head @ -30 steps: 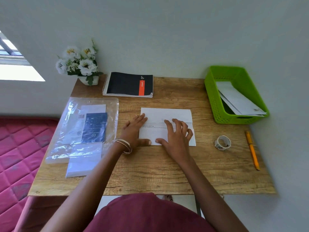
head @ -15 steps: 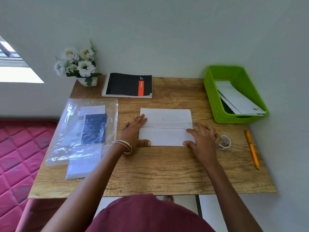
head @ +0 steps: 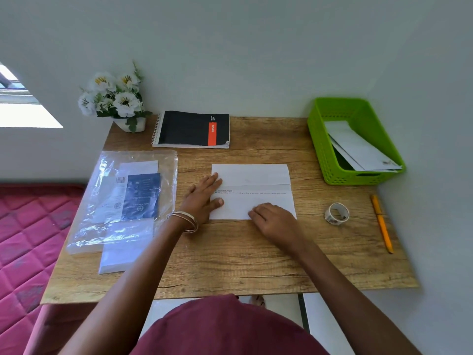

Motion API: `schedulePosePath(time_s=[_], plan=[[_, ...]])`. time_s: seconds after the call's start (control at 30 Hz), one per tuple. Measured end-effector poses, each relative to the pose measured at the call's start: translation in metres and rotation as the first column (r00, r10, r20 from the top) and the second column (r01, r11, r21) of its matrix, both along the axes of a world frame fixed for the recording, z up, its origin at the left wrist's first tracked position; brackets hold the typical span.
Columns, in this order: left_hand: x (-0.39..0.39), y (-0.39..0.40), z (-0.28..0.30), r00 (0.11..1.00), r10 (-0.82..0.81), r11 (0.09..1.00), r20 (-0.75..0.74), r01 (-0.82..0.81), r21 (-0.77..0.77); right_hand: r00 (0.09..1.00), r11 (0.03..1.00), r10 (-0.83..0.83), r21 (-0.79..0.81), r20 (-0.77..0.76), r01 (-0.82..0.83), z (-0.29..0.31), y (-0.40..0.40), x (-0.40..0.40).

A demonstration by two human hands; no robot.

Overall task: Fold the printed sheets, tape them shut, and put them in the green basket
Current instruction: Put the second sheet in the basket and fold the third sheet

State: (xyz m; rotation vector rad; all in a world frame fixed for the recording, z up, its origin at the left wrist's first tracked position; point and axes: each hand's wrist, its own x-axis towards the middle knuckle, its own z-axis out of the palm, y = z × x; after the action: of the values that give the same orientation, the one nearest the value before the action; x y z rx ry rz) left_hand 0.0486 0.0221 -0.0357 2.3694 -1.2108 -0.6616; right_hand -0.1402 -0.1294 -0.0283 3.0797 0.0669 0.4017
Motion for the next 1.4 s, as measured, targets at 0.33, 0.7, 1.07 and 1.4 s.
schedulePosePath(time_s=[0.33, 0.7, 1.07, 1.4], plan=[[0.001, 0.005, 0.002, 0.989, 0.044, 0.986, -0.139, -0.065, -0.152, 0.976, 0.989, 0.072, -0.141, 0.204, -0.044, 0.001, -0.004, 0.005], [-0.005, 0.015, 0.019, 0.869, 0.23, 0.869, -0.439, -0.387, -0.309, 0.904, 0.938, -0.339, 0.17, 0.258, 0.303, 0.032, -0.009, 0.048], [-0.015, 0.001, 0.002, 0.945, 0.327, 0.903, 0.018, -0.307, -0.299, 0.901, 0.845, -0.397, 0.312, -0.176, 0.433, -0.002, -0.014, 0.071], [-0.007, -0.002, 0.003, 0.948, 0.011, 0.996, 0.317, -0.038, 0.078, 0.893, 0.89, -0.275, 0.256, -0.355, 0.376, -0.014, -0.023, 0.048]])
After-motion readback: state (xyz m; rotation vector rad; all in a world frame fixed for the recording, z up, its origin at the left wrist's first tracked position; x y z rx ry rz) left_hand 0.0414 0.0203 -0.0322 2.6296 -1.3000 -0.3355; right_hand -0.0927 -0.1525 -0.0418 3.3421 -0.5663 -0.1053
